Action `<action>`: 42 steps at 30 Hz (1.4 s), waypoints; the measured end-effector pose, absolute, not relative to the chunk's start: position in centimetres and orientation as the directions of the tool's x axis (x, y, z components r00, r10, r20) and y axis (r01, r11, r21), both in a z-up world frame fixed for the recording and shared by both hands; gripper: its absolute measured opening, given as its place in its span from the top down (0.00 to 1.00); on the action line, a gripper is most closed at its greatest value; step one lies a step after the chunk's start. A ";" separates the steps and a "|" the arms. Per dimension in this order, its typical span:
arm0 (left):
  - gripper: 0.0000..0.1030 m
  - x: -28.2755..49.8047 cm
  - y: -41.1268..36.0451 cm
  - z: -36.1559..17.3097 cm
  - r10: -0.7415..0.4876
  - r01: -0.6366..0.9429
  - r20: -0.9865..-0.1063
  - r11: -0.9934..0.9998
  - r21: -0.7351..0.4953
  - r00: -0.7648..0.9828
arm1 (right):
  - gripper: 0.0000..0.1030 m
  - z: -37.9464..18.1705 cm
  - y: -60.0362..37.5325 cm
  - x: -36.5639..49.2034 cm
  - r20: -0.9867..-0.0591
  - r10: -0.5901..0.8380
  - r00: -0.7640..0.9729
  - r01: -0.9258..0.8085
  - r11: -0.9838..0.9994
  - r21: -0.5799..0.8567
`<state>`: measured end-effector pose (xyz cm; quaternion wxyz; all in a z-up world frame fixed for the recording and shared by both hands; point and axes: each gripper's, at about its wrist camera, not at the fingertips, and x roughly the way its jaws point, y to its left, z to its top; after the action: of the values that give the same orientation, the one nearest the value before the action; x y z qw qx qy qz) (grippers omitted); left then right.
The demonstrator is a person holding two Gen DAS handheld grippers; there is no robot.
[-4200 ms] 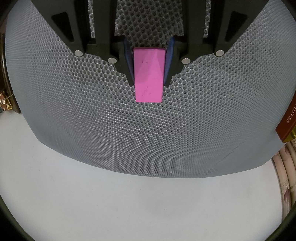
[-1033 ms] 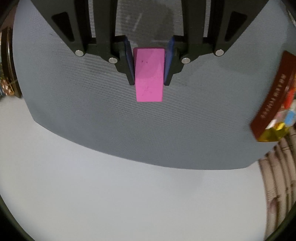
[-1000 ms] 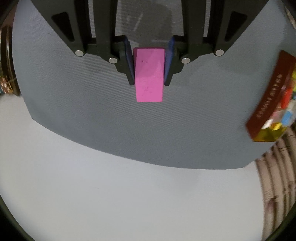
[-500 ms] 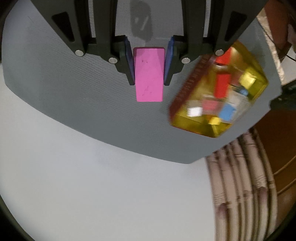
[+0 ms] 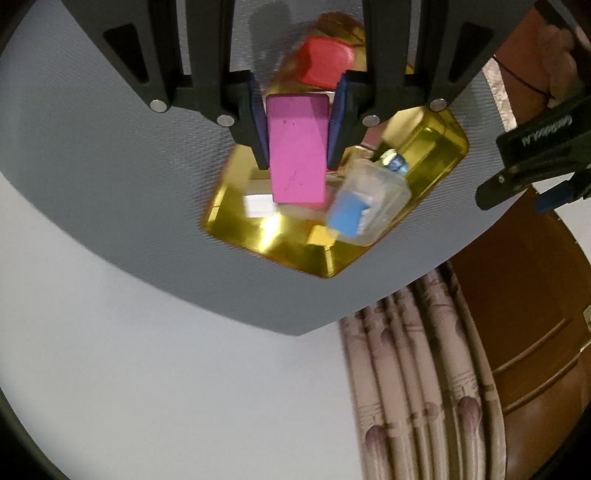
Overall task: Organize rigid objects
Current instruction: 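Carry the pink block with the right tool over the tray, then lower the pink block into the tray and open the right tool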
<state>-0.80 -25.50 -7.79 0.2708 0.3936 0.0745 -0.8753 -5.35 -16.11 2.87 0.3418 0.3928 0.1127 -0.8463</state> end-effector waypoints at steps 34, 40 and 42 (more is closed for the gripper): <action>0.12 -1.3 -24.8 -8.2 -0.401 0.506 -0.746 -0.857 0.100 -0.531 | 0.62 -2.0 -20.4 -7.5 -0.781 -0.380 -0.495 0.651 -0.758 -0.044; 0.12 -1.3 -24.6 -8.3 -0.400 0.499 -0.744 -0.861 0.104 -0.535 | 0.44 -0.3 -19.7 -6.7 -0.766 -0.396 -0.507 0.633 -0.774 -0.019; 0.12 -1.3 -24.5 -8.3 -0.394 0.497 -0.745 -0.862 0.098 -0.537 | 0.40 0.2 -19.2 -6.3 -0.762 -0.397 -0.512 0.620 -0.785 -0.008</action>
<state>-1.31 -24.53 -8.29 0.2548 0.4078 0.0628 -0.8745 -6.33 -19.20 0.16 0.2961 0.3951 0.1411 -0.8581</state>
